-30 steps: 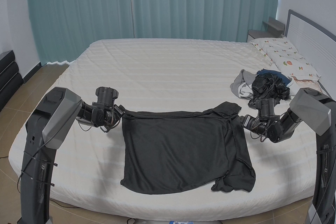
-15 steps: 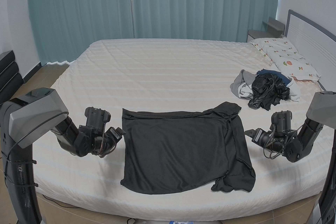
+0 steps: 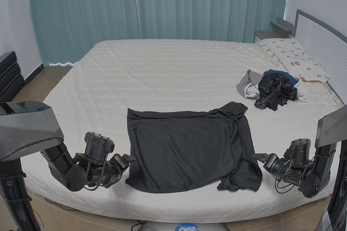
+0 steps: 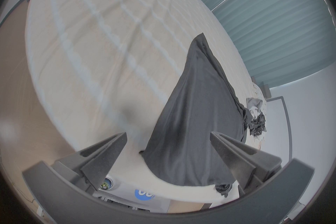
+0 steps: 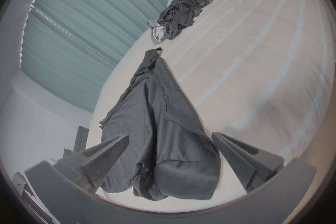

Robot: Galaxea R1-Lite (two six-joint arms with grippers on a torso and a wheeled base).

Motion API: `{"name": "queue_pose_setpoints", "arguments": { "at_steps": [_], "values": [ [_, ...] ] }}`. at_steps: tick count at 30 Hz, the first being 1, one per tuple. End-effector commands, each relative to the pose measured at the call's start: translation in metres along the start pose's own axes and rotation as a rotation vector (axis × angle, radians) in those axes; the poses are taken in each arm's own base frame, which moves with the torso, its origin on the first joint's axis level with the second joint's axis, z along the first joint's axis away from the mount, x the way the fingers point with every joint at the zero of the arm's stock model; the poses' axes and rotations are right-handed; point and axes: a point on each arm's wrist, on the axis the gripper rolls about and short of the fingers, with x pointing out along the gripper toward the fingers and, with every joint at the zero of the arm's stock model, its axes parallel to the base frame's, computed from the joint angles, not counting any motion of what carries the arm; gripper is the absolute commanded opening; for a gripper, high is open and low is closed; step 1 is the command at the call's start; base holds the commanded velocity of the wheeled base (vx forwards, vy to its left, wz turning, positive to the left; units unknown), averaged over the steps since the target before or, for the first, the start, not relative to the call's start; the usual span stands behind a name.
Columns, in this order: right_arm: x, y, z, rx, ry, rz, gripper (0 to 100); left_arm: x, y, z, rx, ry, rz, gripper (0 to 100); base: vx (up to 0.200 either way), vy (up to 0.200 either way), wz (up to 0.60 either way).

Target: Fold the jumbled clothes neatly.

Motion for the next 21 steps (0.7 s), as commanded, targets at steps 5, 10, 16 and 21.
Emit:
{"name": "queue_pose_setpoints", "arguments": {
  "at_steps": [5, 10, 16, 21],
  "values": [
    [0.004, -0.026, -0.024, 0.021, 0.095, -0.061, 100, 0.005, 0.0, -0.007, 0.013, 0.019, 0.003, 100, -0.04, 0.0, 0.0],
    [0.004, -0.024, -0.025, 0.03, 0.088, -0.057, 100, 0.009, -0.006, -0.007, 0.017, 0.012, -0.017, 100, 0.0, 0.0, 0.0],
    [0.001, -0.019, -0.021, 0.03, 0.072, -0.037, 100, 0.02, -0.01, -0.014, 0.058, 0.019, -0.008, 100, 0.0, 0.0, 0.0],
    [0.001, -0.017, -0.021, 0.024, 0.069, -0.028, 100, 0.025, -0.014, -0.013, 0.072, 0.013, -0.018, 100, 0.0, 0.0, 0.0]
  ]
}}
